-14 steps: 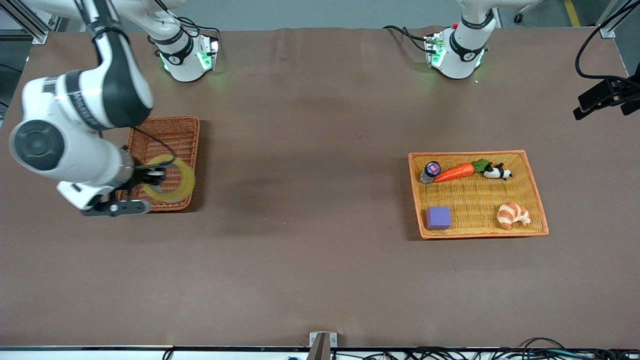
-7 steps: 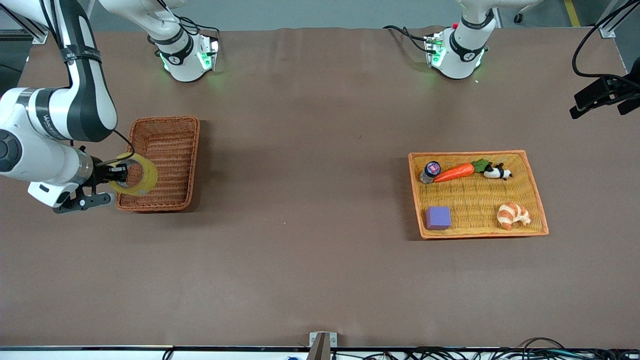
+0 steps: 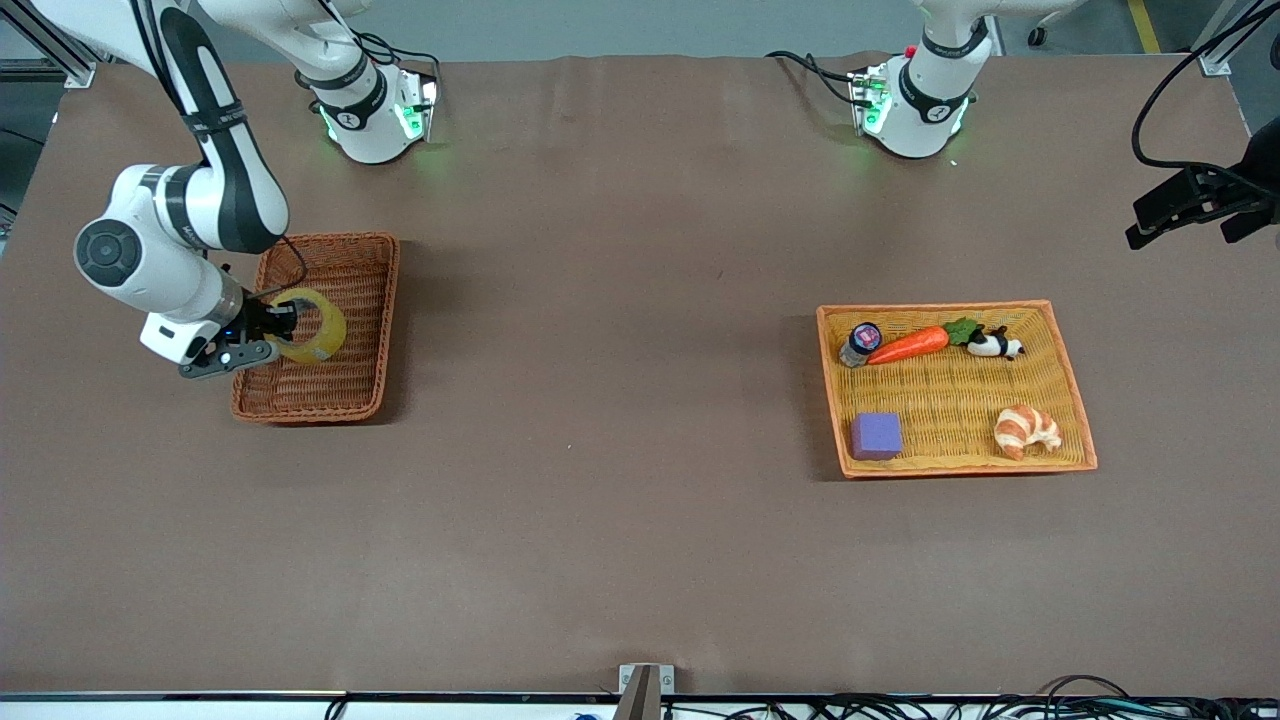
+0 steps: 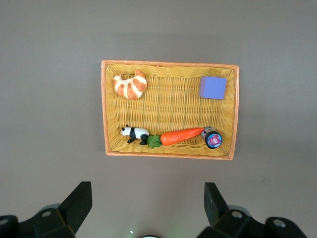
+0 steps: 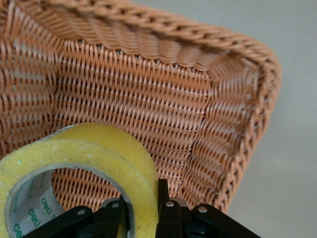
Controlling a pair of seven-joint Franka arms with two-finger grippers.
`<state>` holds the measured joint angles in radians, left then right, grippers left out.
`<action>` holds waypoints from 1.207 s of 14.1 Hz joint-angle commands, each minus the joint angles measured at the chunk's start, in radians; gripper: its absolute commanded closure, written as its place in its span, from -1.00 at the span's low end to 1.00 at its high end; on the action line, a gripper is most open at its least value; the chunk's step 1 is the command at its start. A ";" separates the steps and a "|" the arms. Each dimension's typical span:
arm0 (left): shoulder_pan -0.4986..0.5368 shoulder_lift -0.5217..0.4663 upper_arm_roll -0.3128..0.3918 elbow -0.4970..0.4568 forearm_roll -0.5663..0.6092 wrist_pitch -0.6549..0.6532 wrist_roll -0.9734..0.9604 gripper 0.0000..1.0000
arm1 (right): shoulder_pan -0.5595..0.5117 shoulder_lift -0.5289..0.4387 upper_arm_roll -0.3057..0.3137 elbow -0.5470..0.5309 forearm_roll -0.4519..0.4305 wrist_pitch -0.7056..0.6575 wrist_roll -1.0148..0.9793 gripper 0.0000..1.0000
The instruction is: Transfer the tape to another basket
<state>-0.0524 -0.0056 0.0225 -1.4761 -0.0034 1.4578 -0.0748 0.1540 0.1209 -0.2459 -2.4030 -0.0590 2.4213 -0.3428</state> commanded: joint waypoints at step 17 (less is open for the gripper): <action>0.006 -0.008 -0.007 -0.009 0.017 0.010 0.009 -1.00 | 0.003 -0.084 0.000 0.047 0.024 -0.073 0.014 -1.00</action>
<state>-0.0488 -0.0055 0.0207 -1.4764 -0.0028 1.4578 -0.0748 0.1554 0.1045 -0.2459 -2.4683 -0.0590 2.5071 -0.3428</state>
